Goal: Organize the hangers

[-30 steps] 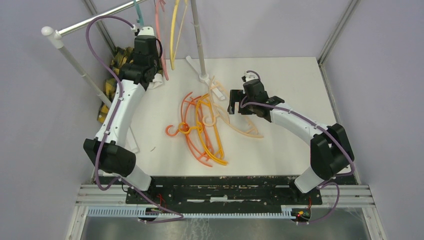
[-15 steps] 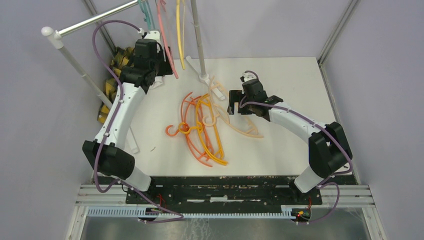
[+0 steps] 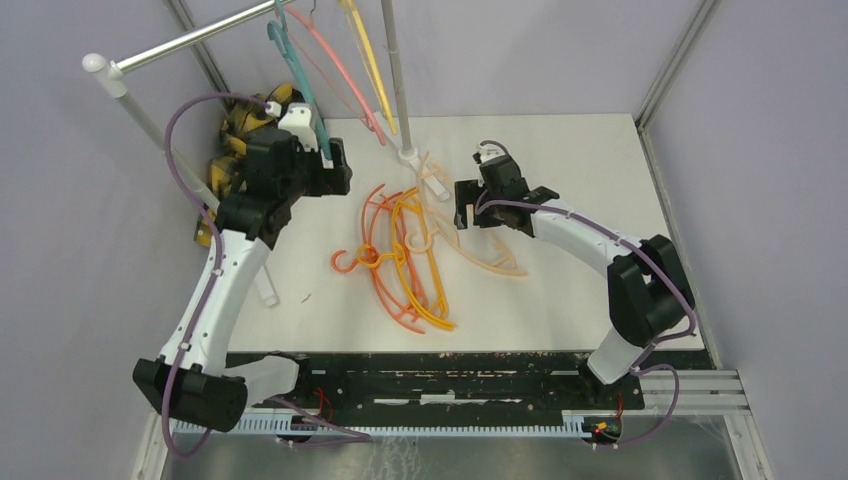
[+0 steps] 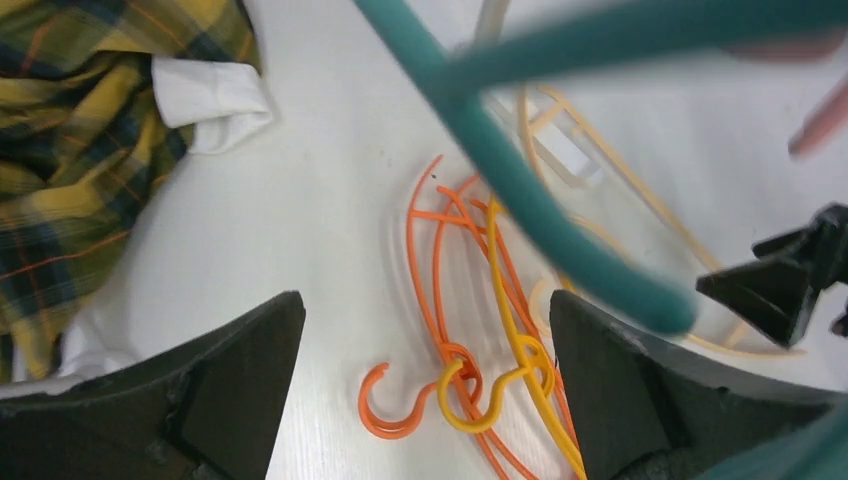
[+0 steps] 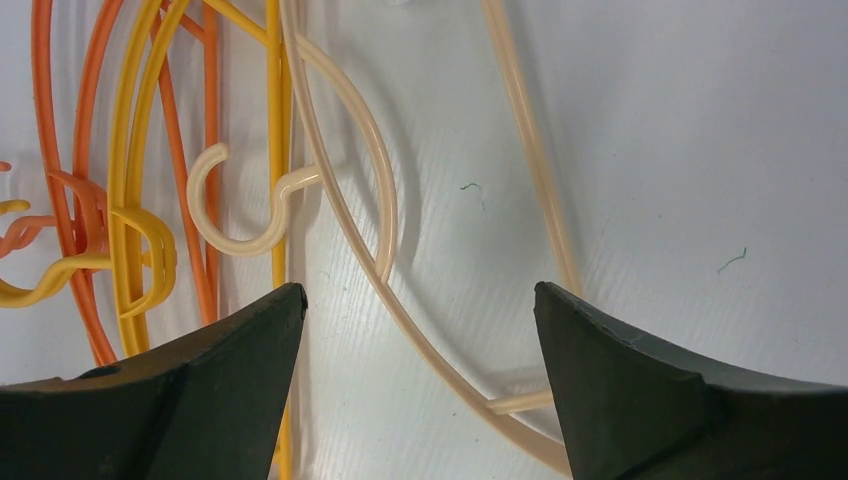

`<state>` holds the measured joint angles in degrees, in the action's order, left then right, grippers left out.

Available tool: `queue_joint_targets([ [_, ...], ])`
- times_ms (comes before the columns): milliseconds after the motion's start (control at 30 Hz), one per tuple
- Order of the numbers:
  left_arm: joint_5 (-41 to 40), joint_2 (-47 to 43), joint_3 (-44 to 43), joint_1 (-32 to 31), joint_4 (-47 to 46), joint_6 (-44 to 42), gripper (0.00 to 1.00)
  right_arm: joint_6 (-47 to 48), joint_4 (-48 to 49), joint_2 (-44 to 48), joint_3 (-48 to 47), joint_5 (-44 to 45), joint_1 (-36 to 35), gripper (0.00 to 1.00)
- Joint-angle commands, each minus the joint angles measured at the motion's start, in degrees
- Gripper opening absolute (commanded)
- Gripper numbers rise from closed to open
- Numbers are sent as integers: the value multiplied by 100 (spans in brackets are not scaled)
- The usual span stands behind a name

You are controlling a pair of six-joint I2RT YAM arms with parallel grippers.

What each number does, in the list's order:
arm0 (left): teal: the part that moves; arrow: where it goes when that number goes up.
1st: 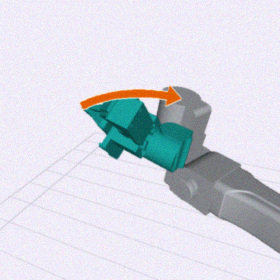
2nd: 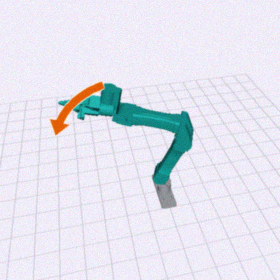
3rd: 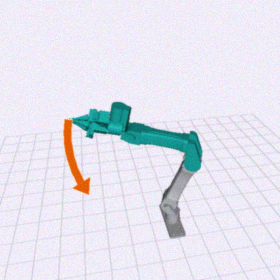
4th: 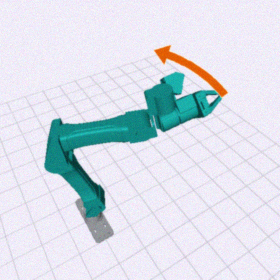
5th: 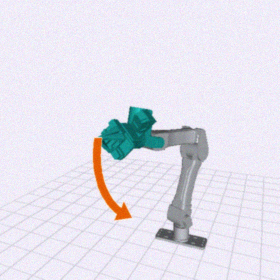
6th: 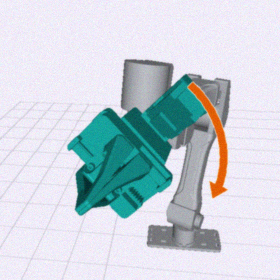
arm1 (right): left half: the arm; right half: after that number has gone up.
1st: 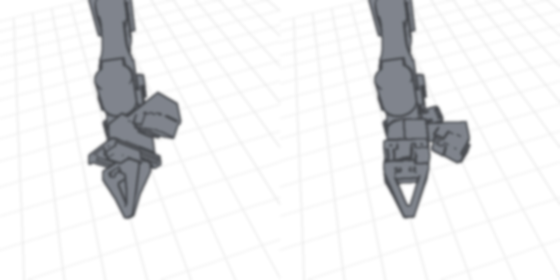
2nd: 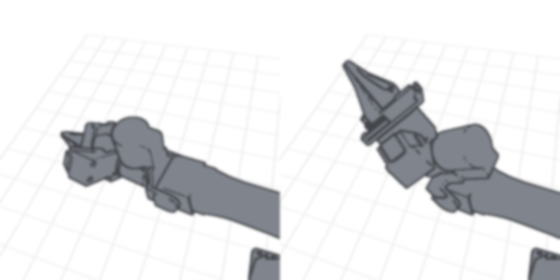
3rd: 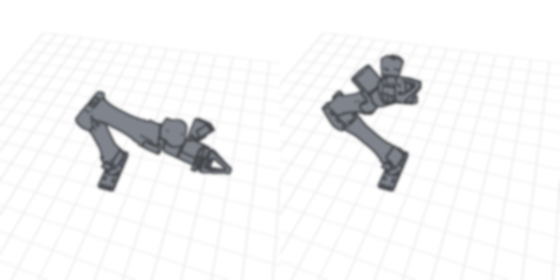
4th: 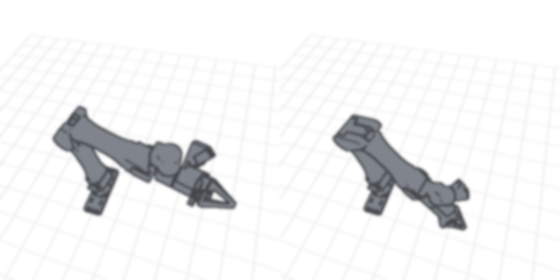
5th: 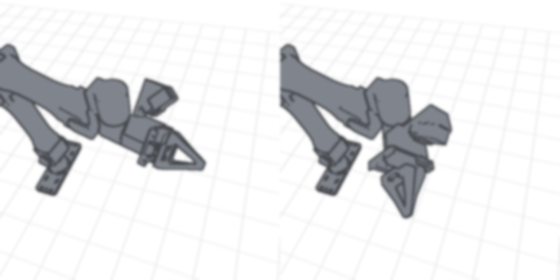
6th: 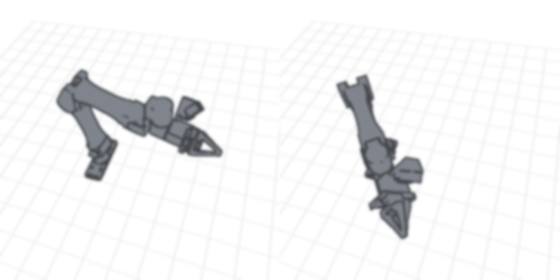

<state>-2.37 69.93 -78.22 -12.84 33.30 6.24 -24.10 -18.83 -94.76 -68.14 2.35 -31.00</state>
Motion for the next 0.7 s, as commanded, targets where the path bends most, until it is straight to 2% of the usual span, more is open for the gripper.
queue_joint_targets([
  [0,1076,-682,1023,1,-423,381,99,362,-25,-386,-533,-239,-14,92],
  [133,1345,-1139,1987,-3,-597,548,100,442,-143,-893,-1006,-472,-90,86],
  [267,1498,-1307,2528,1,-629,695,98,497,-172,-1414,-1440,-598,-203,82],
  [433,1586,-1360,2662,1,-644,777,96,513,-263,-2010,-1885,-814,-236,74],
  [667,1634,-1424,2840,-1,-676,852,94,413,-130,-2390,-1878,-923,-247,67],
])
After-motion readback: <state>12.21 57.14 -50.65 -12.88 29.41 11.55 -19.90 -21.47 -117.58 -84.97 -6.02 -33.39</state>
